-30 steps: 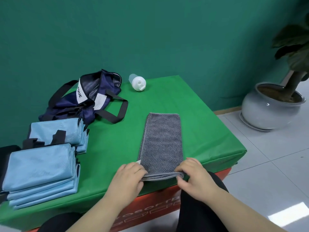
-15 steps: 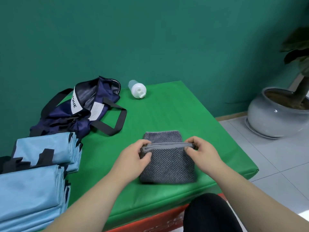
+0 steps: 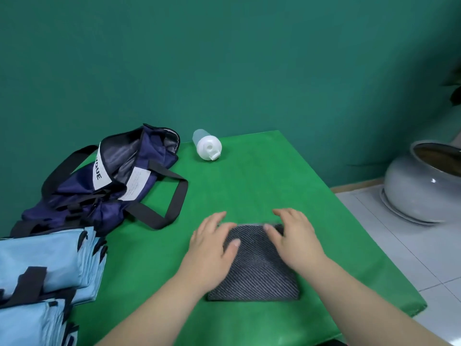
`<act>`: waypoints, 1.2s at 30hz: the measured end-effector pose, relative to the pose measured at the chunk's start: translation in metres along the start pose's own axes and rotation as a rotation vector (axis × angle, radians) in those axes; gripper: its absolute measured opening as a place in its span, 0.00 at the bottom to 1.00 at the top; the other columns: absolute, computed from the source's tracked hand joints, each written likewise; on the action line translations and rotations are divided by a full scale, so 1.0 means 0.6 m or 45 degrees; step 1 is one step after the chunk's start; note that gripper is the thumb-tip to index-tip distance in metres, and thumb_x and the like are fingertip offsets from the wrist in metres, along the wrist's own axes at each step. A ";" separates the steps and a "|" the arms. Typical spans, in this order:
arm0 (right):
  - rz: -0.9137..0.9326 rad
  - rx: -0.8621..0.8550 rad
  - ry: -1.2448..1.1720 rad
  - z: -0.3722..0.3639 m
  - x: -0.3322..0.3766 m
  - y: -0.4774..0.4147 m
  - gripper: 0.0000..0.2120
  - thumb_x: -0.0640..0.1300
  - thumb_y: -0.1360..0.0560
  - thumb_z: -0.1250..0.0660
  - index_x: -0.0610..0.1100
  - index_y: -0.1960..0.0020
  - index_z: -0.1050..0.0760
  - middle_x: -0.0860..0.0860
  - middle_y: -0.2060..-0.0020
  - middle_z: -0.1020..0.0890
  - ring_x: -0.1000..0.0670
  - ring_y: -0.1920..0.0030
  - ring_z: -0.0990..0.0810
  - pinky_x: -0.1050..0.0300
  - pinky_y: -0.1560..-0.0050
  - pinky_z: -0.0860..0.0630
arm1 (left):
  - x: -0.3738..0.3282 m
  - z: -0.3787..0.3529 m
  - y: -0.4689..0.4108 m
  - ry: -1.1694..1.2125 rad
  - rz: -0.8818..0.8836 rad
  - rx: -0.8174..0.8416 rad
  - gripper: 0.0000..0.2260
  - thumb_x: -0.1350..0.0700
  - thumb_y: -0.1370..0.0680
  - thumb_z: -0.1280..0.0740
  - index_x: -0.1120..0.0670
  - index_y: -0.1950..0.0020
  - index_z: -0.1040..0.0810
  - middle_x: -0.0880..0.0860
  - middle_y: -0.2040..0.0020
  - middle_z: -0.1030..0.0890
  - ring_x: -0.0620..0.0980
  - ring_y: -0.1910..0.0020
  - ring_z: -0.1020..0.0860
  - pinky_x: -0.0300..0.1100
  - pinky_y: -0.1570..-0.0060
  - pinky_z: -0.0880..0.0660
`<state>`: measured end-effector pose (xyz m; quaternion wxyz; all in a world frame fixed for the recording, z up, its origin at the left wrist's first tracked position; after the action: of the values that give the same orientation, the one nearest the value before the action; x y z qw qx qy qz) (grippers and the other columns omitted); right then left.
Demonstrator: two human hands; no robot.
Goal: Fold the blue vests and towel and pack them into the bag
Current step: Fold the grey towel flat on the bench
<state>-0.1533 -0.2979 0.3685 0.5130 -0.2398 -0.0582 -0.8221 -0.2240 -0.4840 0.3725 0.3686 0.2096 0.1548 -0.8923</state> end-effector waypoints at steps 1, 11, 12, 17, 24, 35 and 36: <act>0.096 -0.008 0.029 -0.004 0.020 0.018 0.26 0.61 0.21 0.42 0.46 0.31 0.26 0.49 0.35 0.24 0.45 0.33 0.29 0.46 0.30 0.32 | -0.010 -0.017 0.010 -0.104 -0.080 0.081 0.25 0.36 0.20 0.50 0.43 0.26 0.34 0.44 0.21 0.44 0.45 0.21 0.52 0.52 0.21 0.52; 0.173 0.459 0.316 -0.120 0.012 0.058 0.36 0.66 0.21 0.53 0.53 0.18 0.58 0.53 0.19 0.60 0.52 0.21 0.66 0.42 0.21 0.60 | 0.041 -0.120 0.009 -0.357 -0.044 0.465 0.34 0.29 0.23 0.58 0.39 0.19 0.56 0.43 0.20 0.65 0.45 0.23 0.69 0.58 0.22 0.59; 0.177 0.463 0.319 -0.122 0.008 0.052 0.36 0.66 0.20 0.53 0.53 0.18 0.59 0.53 0.19 0.60 0.52 0.21 0.66 0.42 0.21 0.60 | 0.041 -0.123 0.004 -0.359 -0.038 0.463 0.36 0.28 0.26 0.60 0.39 0.19 0.57 0.44 0.20 0.65 0.45 0.23 0.70 0.58 0.22 0.60; 0.202 0.437 0.343 -0.114 -0.026 -0.012 0.35 0.67 0.20 0.53 0.54 0.18 0.58 0.54 0.19 0.60 0.52 0.21 0.65 0.41 0.21 0.59 | 0.030 -0.139 -0.059 -0.372 -0.013 0.401 0.30 0.34 0.19 0.54 0.41 0.19 0.58 0.45 0.20 0.66 0.47 0.23 0.70 0.59 0.23 0.63; 0.225 0.422 0.298 -0.089 -0.110 -0.140 0.35 0.67 0.20 0.50 0.56 0.19 0.56 0.57 0.19 0.57 0.54 0.20 0.62 0.44 0.21 0.58 | -0.007 -0.177 -0.194 -0.335 0.022 0.314 0.29 0.36 0.18 0.54 0.41 0.19 0.56 0.47 0.19 0.63 0.48 0.22 0.68 0.60 0.24 0.63; 0.323 0.362 0.283 -0.064 -0.226 -0.329 0.40 0.72 0.28 0.57 0.58 0.19 0.50 0.57 0.19 0.51 0.56 0.20 0.56 0.47 0.20 0.54 | -0.055 -0.234 -0.385 -0.356 0.103 0.232 0.29 0.37 0.18 0.56 0.43 0.19 0.56 0.50 0.19 0.62 0.53 0.21 0.67 0.63 0.25 0.64; 0.338 0.360 0.280 -0.063 -0.233 -0.339 0.40 0.72 0.28 0.57 0.57 0.19 0.50 0.57 0.19 0.50 0.55 0.20 0.56 0.47 0.20 0.53 | -0.058 -0.239 -0.394 -0.352 0.108 0.217 0.29 0.37 0.18 0.56 0.44 0.19 0.56 0.51 0.18 0.62 0.53 0.21 0.67 0.63 0.25 0.64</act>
<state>-0.2931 -0.1018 0.3026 0.6485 -0.0798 -0.0846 -0.7523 -0.3356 -0.2407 0.2944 0.4046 0.1218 0.0176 -0.9062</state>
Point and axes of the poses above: each hand's wrist, its own y-axis away from the middle knuckle, its own z-axis out of the back of the hand, x = y × z, the point moved 10 cm from there along -y, towards the middle knuckle
